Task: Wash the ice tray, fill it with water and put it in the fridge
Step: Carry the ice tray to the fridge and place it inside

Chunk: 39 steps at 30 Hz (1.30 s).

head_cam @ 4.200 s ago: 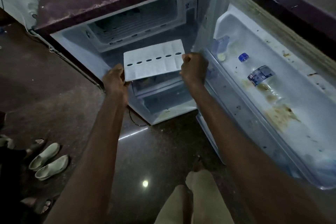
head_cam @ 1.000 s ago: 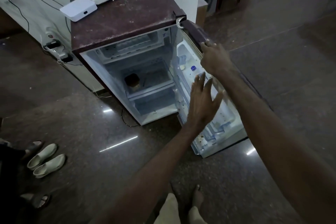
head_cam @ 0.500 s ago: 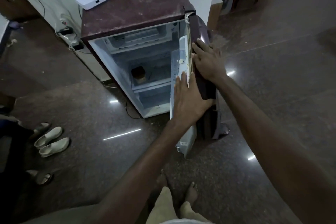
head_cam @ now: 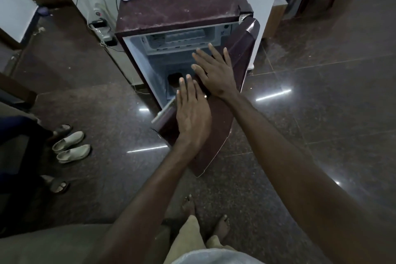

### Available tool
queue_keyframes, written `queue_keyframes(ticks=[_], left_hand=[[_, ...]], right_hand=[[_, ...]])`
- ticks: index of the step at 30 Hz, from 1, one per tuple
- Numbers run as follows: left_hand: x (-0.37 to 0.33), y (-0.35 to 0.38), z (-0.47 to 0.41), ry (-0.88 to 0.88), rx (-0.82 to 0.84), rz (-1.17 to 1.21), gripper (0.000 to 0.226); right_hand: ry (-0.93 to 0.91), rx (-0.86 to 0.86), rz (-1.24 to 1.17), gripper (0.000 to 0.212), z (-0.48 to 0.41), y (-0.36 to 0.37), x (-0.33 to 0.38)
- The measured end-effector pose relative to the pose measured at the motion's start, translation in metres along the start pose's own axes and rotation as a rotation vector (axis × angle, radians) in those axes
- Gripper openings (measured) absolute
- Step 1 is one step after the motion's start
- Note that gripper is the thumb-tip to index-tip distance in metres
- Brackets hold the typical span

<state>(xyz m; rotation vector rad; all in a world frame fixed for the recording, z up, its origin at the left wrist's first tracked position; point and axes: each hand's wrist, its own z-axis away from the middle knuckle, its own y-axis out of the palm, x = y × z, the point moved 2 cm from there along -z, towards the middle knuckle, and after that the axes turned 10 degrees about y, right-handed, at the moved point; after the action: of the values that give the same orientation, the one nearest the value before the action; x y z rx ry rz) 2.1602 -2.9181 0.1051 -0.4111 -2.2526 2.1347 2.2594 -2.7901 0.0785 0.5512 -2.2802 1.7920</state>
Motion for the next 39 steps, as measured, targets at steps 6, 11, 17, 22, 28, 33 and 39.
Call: queue_keyframes(ticks=[6,11,17,22,28,33,39], left_hand=[[0.041,0.016,-0.039,-0.134,-0.085,-0.136,0.072],[0.084,0.020,-0.071,-0.081,-0.117,-0.203,0.096],[0.149,0.018,-0.120,0.151,-0.174,-0.023,0.089],[0.180,0.018,-0.155,0.257,-0.187,0.010,0.082],[0.212,0.015,-0.200,0.356,-0.189,0.022,0.083],[0.222,0.015,-0.209,0.387,-0.198,0.015,0.083],[0.225,0.014,-0.209,0.410,-0.203,0.092,0.078]], right_hand=[[-0.066,0.080,0.107,0.067,-0.030,0.024,0.026],[0.003,0.018,0.095,0.071,-0.052,0.041,0.045],[0.094,-0.101,0.114,0.072,-0.083,0.064,0.064],[0.182,-0.183,0.102,0.069,-0.102,0.076,0.073],[0.272,-0.233,0.135,0.069,-0.137,0.094,0.085],[0.305,-0.250,0.166,0.068,-0.144,0.097,0.091],[0.352,-0.210,0.200,0.068,-0.145,0.098,0.097]])
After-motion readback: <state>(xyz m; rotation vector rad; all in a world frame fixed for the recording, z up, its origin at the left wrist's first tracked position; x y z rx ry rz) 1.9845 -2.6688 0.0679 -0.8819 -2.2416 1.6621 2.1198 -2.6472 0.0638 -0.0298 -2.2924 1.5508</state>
